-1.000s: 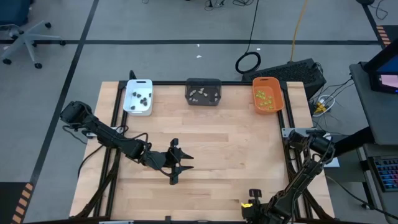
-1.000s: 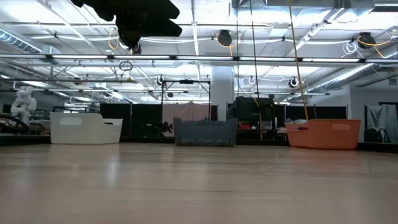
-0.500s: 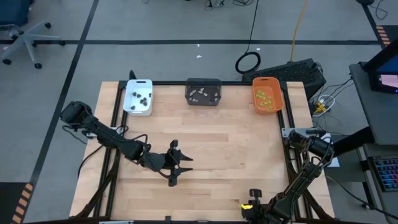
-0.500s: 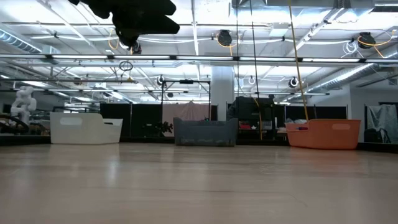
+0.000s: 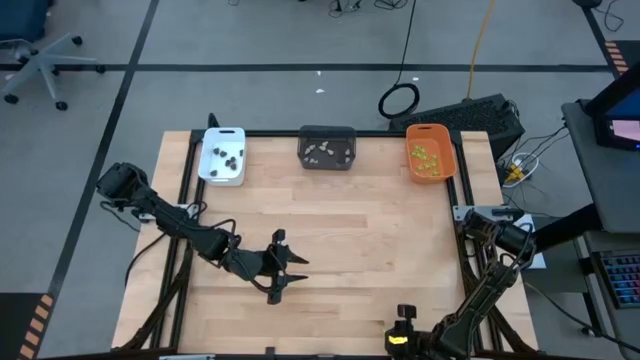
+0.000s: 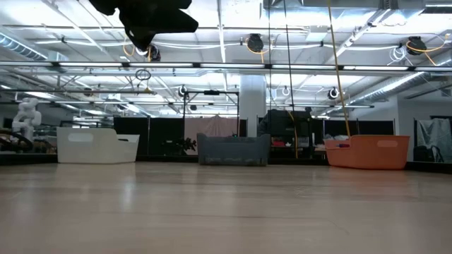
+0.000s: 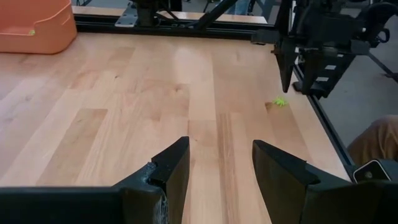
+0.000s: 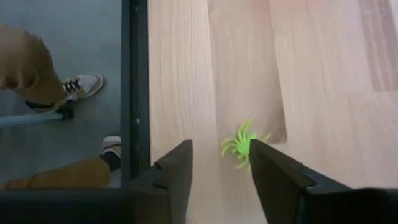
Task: Sort Halloween decoration
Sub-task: Put the green toy spider into the orange bin
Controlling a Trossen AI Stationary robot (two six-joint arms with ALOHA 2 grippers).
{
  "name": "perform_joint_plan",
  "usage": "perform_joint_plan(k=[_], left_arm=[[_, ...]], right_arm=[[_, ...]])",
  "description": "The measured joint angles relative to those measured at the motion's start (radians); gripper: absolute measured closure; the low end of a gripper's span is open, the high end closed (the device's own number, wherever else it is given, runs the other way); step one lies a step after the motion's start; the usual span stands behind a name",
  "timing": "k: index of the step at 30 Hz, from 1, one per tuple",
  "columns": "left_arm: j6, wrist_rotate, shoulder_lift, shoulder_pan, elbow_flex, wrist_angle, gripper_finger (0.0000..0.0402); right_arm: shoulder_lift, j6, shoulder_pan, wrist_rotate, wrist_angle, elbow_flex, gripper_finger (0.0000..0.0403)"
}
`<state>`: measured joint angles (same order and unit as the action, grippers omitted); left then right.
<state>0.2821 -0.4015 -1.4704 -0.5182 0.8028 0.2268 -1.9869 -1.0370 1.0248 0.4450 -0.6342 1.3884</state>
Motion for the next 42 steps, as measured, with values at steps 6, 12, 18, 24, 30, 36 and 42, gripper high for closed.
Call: perform_joint_plan(k=[6,12,18,24,30,36,42], left_arm=[[0.0,-0.007,0.0,0.001,0.0,0.001,0.0229],[-0.001,-0.008,0.0,0.001,0.0,0.001,0.0229],[-0.002,-0.008,0.0,0.001,0.0,0.001,0.0229],[-0.002,-0.008,0.001,0.001,0.0,0.001,0.0229],[-0.005,-0.008,0.001,0.001,0.0,0.0,0.0229],[-0.007,-0.008,0.001,0.001,0.0,-0.004,0.0229],[-0.007,-0.008,0.001,0.001,0.0,-0.004,0.0229]], right_arm=[[0.0,0.008,-0.007,0.001,-0.006,-0.017,0.022],[0.0,0.032,-0.019,-0.054,0.056,-0.058,0.0205],[0.0,0.004,-0.031,-0.08,0.055,-0.072,0.0232],[0.0,0.005,-0.039,-0.081,0.056,-0.072,0.0311],[0.002,0.029,-0.042,-0.082,0.062,-0.072,0.0395],[0.002,0.057,-0.042,-0.076,0.106,-0.072,0.0402],[0.035,0.108,-0.042,0.024,0.126,-0.048,0.0403]])
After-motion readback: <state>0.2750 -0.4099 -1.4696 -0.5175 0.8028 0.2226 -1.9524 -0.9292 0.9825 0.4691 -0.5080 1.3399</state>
